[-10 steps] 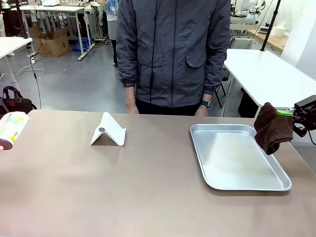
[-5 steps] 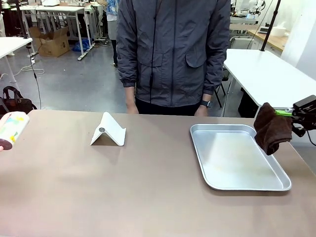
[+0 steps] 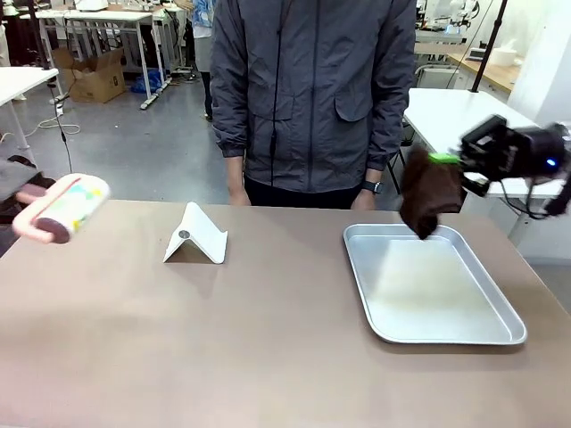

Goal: Clean the surface of the table.
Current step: Return the Lint Roller and towel to their original positions.

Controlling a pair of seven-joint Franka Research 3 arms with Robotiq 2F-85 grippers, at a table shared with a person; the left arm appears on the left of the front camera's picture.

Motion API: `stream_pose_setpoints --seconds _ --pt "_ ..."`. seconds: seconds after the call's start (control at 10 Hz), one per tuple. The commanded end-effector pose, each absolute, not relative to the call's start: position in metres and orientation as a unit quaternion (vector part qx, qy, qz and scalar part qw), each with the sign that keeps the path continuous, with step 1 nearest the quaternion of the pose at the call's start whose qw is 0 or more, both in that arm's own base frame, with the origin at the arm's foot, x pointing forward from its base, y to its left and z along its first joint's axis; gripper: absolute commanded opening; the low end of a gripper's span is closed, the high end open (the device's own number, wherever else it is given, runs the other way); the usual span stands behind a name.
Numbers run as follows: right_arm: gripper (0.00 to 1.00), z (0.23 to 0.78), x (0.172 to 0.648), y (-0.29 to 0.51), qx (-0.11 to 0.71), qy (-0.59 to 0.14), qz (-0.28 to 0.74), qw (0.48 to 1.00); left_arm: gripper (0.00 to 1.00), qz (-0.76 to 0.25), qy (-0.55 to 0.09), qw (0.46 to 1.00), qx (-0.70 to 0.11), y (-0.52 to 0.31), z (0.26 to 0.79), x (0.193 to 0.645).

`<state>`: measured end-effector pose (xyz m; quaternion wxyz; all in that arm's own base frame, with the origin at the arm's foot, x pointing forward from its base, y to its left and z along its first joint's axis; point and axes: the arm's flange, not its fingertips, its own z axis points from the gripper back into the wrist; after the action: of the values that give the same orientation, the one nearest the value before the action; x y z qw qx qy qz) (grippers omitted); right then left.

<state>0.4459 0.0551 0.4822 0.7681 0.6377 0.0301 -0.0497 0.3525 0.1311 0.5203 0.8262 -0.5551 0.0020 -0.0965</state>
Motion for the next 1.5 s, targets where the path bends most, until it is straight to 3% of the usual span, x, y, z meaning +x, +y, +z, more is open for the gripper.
stream_pose_setpoints --seconds 0.0,0.3,0.6,1.0,1.4 --pt "0.08 0.49 0.447 0.132 0.583 0.003 -0.106 0.805 0.18 -0.03 -0.041 0.86 -0.508 0.066 0.552 0.353" --pt "0.08 0.462 0.464 0.233 0.505 0.047 -0.076 0.859 0.18 -0.041 -0.089 0.905 -0.414 -0.026 0.581 0.361" --pt "0.08 0.417 0.487 0.281 0.445 0.014 -0.081 0.892 0.18 -0.038 -0.073 0.934 -0.349 -0.085 0.581 0.381" --pt "0.08 0.373 0.52 0.284 0.379 0.019 -0.11 0.918 0.18 -0.02 -0.056 0.961 -0.271 -0.133 0.567 0.442" --pt "0.08 0.351 0.538 0.27 0.305 0.0 -0.122 0.945 0.18 -0.007 -0.024 0.965 -0.26 -0.15 0.549 0.495"
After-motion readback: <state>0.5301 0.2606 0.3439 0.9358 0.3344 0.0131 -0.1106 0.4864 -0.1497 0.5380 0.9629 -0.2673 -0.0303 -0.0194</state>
